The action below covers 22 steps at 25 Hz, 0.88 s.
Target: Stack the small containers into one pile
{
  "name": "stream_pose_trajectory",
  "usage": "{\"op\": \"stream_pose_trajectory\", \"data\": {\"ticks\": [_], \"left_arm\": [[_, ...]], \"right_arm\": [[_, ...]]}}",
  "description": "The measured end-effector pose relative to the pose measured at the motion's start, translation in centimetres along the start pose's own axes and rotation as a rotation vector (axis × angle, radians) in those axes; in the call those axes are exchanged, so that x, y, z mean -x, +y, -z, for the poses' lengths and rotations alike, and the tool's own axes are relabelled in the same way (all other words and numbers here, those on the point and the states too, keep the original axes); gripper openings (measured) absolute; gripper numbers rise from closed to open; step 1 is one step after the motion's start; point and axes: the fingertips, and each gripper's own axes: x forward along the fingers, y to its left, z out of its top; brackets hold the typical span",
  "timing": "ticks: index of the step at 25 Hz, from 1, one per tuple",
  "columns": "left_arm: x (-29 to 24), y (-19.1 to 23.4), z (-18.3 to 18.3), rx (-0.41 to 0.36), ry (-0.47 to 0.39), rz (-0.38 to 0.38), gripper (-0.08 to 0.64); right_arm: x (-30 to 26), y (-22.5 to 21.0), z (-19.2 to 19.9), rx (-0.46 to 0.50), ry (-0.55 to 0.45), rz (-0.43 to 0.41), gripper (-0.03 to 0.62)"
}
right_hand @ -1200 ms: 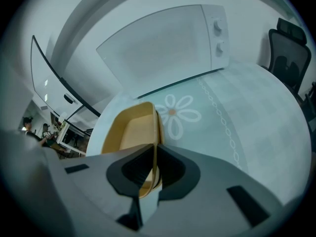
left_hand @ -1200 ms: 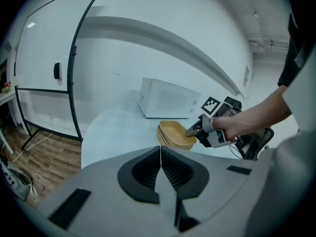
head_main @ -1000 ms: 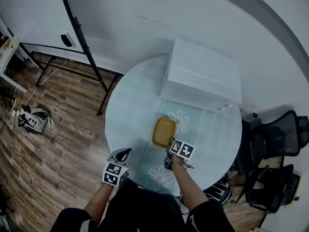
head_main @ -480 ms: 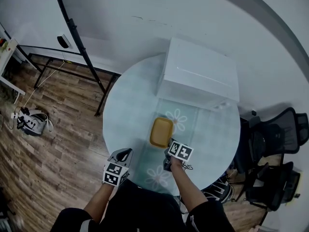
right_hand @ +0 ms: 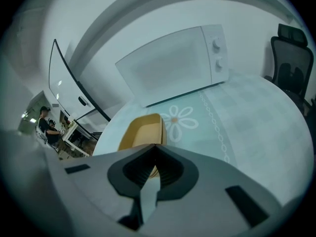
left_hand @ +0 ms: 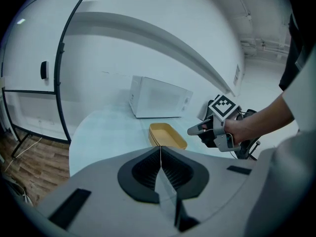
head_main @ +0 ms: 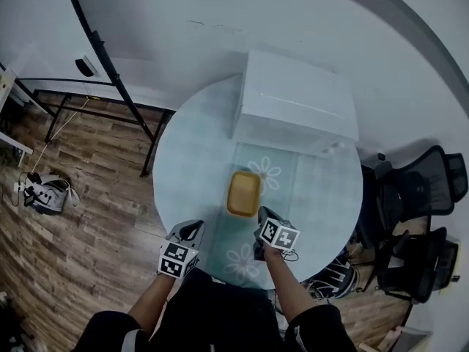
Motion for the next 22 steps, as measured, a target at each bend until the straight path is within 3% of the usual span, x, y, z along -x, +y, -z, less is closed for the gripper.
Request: {"op": "stream_pose_trajectory", "data": {"ticks": [7,14,22], "left_arm": [[-0.9,-1.3,-1.2,-0.072,-0.016,0.073,0.015],[-0.4,-2.7,-2.5,-0.107,-0.054,0.046,0.015],[1.7,-6.7,-3.2,-0.128,-0.103,-0.003,0.015]], "right_arm": [[4.2,1.8,0.3,-0.052,-0.089,-0.060,0.025],[9.1,3.8,0.4,0.104,-0.230,-0.072,0.025],[14.0,5.0,1.7,0.294,-0.319,-0.113,0.025]]}}
